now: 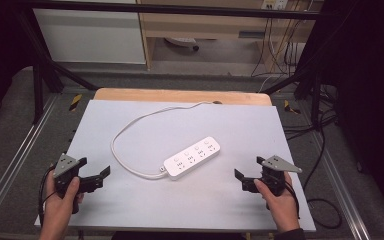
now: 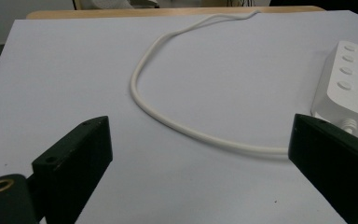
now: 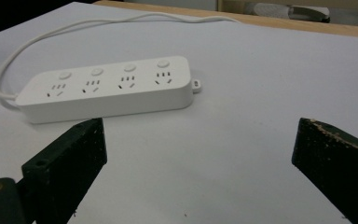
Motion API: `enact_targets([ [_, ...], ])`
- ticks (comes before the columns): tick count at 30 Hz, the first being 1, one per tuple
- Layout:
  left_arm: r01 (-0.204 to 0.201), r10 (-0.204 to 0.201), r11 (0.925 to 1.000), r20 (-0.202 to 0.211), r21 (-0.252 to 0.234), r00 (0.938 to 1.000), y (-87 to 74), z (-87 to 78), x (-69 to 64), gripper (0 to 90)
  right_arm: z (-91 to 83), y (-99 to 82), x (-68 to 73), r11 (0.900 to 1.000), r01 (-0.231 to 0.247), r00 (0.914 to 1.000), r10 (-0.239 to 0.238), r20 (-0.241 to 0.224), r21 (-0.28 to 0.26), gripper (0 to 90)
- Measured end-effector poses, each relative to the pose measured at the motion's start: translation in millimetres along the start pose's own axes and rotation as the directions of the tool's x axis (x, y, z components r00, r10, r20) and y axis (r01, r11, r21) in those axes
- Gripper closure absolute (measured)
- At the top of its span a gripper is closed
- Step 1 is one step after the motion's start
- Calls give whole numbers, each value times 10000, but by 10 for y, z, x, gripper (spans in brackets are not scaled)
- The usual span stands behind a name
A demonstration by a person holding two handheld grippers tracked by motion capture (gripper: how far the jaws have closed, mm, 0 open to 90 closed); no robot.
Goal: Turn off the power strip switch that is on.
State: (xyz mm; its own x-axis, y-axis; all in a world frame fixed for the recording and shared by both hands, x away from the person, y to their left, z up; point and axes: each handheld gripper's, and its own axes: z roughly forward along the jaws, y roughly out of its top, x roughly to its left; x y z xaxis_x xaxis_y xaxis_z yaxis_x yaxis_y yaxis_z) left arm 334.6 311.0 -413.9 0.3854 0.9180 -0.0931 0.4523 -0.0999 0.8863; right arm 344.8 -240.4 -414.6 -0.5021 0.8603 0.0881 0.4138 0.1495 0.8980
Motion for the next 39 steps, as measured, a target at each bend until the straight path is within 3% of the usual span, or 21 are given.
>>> enact_targets([
  [9, 29, -28, 10000, 102, -20, 9999, 0, 10, -4, 60, 142, 263, 96, 9991, 162, 9996, -152, 258, -388, 63],
  [21, -27, 26, 10000, 226, 65, 9997, -10, 21, -17, 60, 370, 474, 204, 9985, 228, 9993, -244, -300, -507, 30],
  [25, 199, -200, 9998, 110, 81, 9997, -18, 5, 24, 59, 464, 558, 247, 9968, 122, 9986, -162, -506, -789, 95],
  [27, 223, -224, 9997, 114, 66, 9997, -19, 11, 31, 59, 509, 592, 263, 9964, 68, 9984, -115, -558, -842, 174],
  [30, 193, -194, 9998, 129, 54, 9997, -18, 9, 27, 59, 574, 636, 280, 9965, 86, 9975, -144, -691, -836, 218],
  [36, 151, -152, 9999, 176, 83, 9997, -18, 17, 23, 59, 657, 692, 291, 9969, 88, 9980, -137, -617, -787, 199],
  [39, 143, -144, 9999, 174, 56, 9997, -18, 14, 23, 59, 698, 729, 281, 9972, -2, 9983, -42, -573, -754, 143],
])
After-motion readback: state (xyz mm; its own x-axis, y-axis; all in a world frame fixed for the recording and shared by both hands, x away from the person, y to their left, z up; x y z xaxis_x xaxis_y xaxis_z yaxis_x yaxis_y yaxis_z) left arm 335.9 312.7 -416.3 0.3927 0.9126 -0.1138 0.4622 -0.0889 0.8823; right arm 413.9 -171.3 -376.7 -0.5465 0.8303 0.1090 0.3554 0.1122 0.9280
